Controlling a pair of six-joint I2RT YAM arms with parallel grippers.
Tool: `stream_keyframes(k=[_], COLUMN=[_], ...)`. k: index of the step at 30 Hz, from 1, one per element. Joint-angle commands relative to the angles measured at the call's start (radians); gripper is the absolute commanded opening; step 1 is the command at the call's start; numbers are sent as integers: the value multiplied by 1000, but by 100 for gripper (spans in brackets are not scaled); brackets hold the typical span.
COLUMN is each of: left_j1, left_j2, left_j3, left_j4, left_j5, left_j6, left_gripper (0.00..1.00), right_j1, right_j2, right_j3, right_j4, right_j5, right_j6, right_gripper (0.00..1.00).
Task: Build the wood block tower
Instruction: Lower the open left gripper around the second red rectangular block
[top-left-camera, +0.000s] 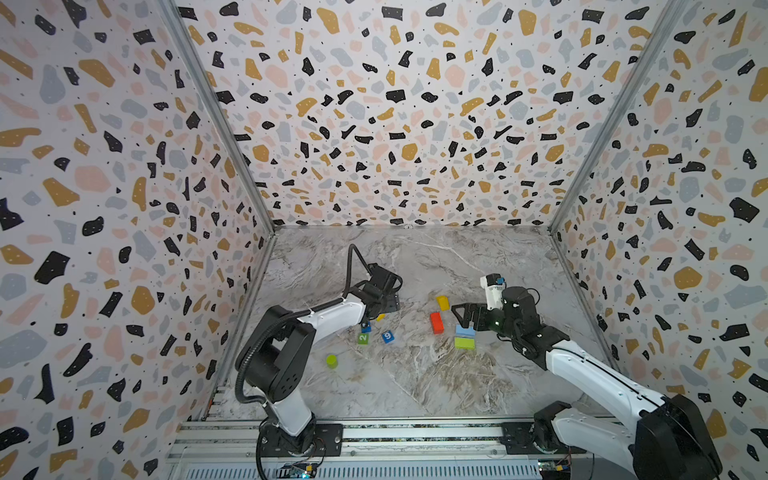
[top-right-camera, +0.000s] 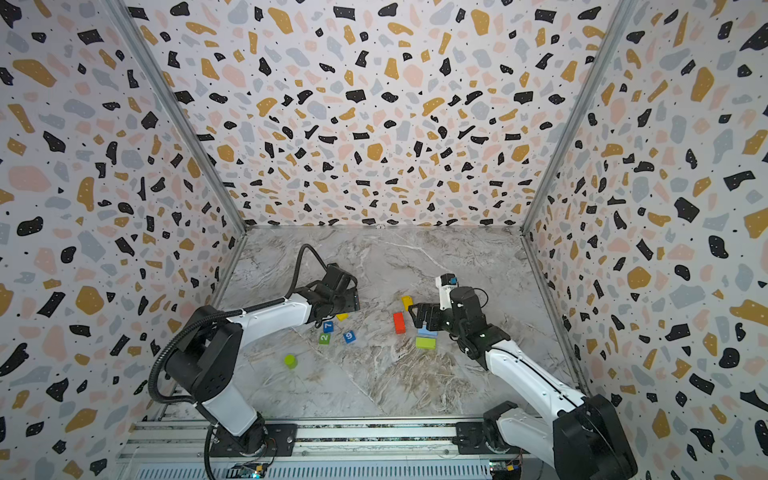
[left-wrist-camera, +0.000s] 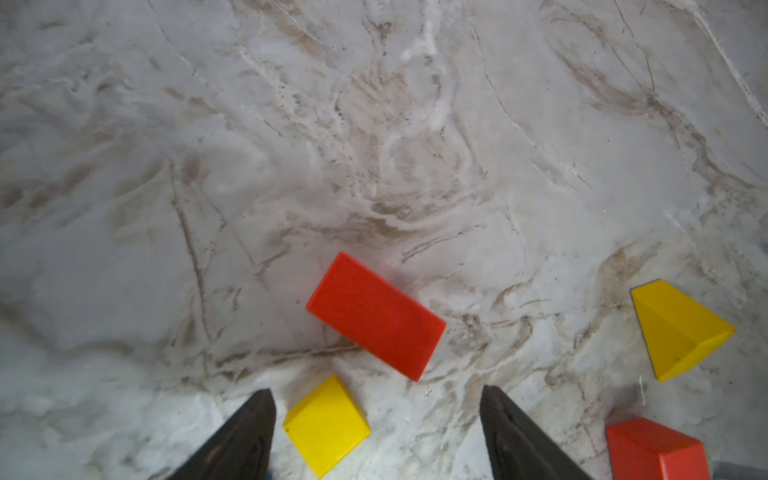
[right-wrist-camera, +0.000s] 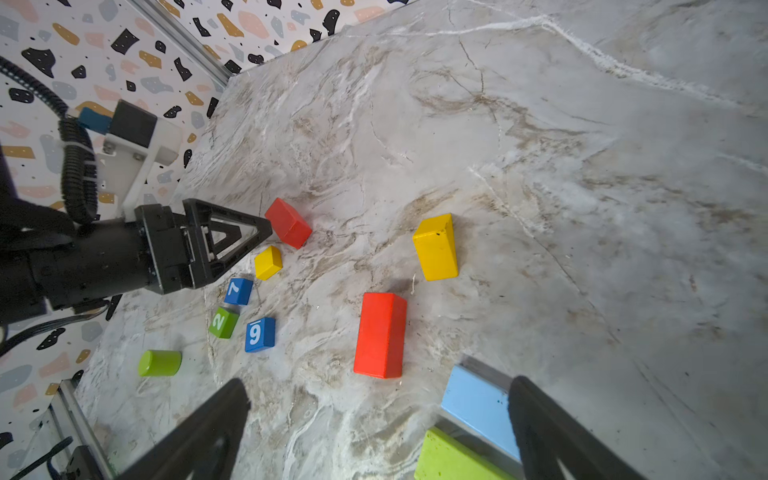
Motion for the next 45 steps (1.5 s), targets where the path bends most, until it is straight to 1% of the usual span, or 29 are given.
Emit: stream_keyframes(k=[1, 13, 20, 25, 33, 37, 45], left_j1=[-4, -4, -4, -4, -4, -6, -7], left_j2=[27, 127, 169, 174, 174, 175, 164], left_j3=[40, 121, 158, 183, 209, 210, 201], left_j4=[37, 41, 33, 12, -61, -88, -120], left_j5=[15, 20, 16, 0, -48, -46, -71], left_j6=[-23, -52, -52, -41, 12, 36, 58], left_gripper=[80, 80, 75, 70, 64, 60, 58], right_j1=[-10, -25, -27, -27, -28, -28, -29], right_j2=[-26, -28, -32, -35, -35, -32, -35], right_j3=[-9, -23, -33, -36, -39, -42, -44], right_j4=[32, 44, 51, 52, 50, 50, 51], right_j5=[-16, -44, -51, -56, -57, -63, -65], right_j6=[-30, -47, -45, -44, -41, -38, -39], right_gripper=[99, 99, 99, 99, 99, 99, 100])
